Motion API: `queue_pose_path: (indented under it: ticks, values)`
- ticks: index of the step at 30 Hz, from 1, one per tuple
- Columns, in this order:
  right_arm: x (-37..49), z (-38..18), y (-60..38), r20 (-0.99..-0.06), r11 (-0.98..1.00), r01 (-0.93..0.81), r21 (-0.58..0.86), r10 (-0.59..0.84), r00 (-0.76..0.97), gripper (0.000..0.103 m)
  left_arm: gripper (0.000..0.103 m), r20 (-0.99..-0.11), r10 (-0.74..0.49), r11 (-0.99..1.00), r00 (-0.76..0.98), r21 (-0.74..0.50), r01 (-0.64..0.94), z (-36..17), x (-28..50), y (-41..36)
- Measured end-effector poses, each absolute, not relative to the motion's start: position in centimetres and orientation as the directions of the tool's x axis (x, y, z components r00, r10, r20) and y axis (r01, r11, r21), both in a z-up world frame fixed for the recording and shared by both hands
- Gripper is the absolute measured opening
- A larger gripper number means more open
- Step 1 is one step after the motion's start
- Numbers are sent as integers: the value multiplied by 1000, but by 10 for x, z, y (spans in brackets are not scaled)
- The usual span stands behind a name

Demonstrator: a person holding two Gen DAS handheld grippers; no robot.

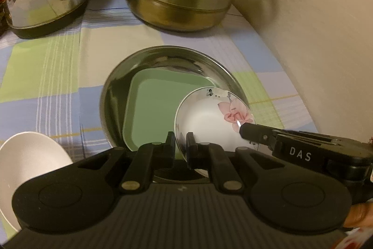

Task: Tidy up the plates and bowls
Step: 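Carry the floral saucer with the right tool onto the green plate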

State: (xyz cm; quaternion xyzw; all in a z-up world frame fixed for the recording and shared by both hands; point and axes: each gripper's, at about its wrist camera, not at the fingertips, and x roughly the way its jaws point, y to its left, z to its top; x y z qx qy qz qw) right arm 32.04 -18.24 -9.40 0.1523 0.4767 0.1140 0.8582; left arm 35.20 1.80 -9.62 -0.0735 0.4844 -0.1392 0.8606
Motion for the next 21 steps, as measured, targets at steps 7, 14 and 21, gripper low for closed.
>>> queue_pose_path:
  ticks: [7,14,21]
  values:
    - [338,-107,-171,-796,930,-61,362,342,500,7,8,-826,-287,958,485,-246,148,-108,365,25]
    - [355,-123,-162,-814,937,-73,342,334,475,7,8,-845,-268,963,464,-242,117,-124,380,28]
    - [367,-133,-156,-825,940,-78,331,329,459,7,8,-855,-258,966,450,-237,103,-134,393,31]
